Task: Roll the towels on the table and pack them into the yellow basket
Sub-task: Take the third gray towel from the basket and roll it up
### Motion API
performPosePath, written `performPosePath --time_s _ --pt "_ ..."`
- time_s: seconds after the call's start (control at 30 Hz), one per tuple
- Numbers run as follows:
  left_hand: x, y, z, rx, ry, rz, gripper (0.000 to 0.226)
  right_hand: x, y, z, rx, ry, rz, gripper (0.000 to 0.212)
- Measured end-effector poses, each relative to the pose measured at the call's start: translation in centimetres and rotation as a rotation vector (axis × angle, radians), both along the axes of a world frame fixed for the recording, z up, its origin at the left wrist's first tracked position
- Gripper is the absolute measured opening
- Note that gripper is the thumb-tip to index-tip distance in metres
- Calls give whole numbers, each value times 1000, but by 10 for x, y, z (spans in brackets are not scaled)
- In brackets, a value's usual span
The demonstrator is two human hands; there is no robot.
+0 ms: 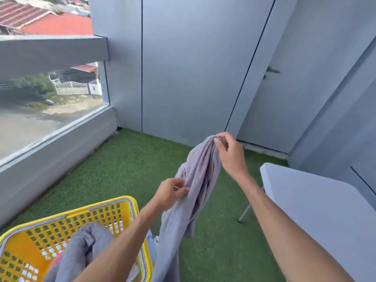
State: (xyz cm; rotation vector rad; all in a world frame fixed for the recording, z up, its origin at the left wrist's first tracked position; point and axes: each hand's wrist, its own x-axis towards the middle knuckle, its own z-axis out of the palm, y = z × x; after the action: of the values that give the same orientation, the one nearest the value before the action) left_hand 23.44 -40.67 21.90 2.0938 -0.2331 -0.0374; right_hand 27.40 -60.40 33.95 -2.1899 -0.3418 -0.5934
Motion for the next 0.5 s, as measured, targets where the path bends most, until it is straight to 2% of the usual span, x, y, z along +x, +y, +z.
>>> performPosePath --time_s 0.07,0.17,0.23,0.3,0.43,0.5 --pt "5 -12 10 -62 -49 51 28 4 -17 6 1 2 -43 16" --pt "25 -28 36 -167 -142 107 24 13 -48 6 23 37 -120 15" --pt "47 -45 61 -180 -222 115 22 19 -71 1 10 132 -123 11" --pt "70 -69 92 -189 -304 93 21 24 -93 -2 -1 256 -36 10" --pt "114 -128 139 -109 -444 -124 30 55 -128 6 28 388 159 45" --pt "135 -155 147 -80 -477 -206 26 81 -150 13 57 399 190 47"
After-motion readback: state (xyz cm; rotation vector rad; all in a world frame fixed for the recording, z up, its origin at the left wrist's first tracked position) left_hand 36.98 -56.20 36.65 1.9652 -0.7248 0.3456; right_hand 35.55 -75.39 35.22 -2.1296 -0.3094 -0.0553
